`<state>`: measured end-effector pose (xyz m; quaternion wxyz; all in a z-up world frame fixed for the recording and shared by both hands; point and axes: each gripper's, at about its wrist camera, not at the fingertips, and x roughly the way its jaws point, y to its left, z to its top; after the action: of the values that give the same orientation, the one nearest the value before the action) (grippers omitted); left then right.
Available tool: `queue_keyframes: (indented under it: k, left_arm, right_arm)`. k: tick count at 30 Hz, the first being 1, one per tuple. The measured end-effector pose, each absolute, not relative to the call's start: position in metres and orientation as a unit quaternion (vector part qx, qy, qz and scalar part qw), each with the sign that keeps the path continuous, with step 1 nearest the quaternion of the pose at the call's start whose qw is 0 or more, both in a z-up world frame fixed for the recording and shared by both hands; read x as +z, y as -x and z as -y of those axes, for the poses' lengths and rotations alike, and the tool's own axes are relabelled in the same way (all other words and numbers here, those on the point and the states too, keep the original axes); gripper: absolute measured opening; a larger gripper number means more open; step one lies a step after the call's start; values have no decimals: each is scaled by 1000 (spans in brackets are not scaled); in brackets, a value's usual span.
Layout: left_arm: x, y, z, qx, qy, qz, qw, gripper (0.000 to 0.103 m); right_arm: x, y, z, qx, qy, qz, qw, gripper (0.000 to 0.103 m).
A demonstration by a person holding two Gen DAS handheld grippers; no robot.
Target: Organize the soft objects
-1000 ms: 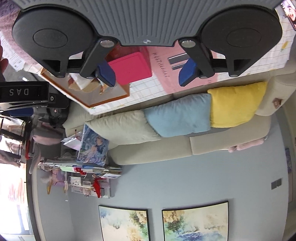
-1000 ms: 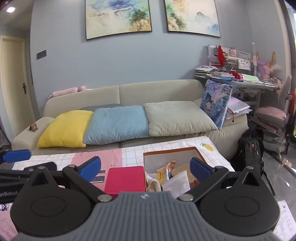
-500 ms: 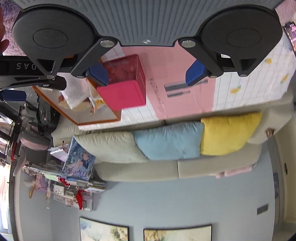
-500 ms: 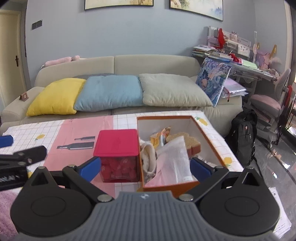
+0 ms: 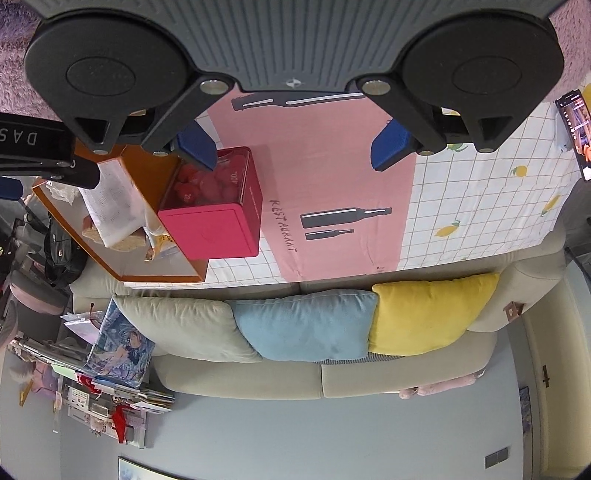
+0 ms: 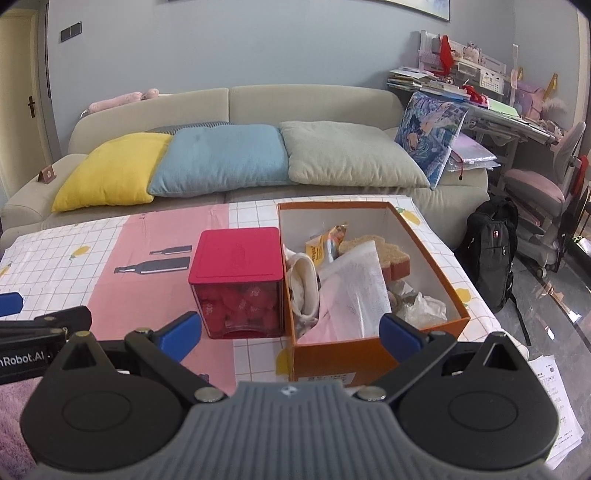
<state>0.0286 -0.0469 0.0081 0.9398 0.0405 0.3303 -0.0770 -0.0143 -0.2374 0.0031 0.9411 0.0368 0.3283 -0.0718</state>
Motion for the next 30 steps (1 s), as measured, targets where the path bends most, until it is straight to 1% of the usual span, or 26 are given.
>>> queue_keyframes:
  k: [6,13,30]
  left_arm:
    - [8,-29,54,-88,-53,-328,939,103]
    - [9,-30,48,-87,-40,-326,941,103]
    - [12,-29,52,-89,-46,-324,941,103]
  right_arm:
    - [1,14,238,-75,-41,-332,939,100]
    - [1,13,234,-75,-38,-332,940,100]
    - [0,12,232,-71,-29,-332,940,100]
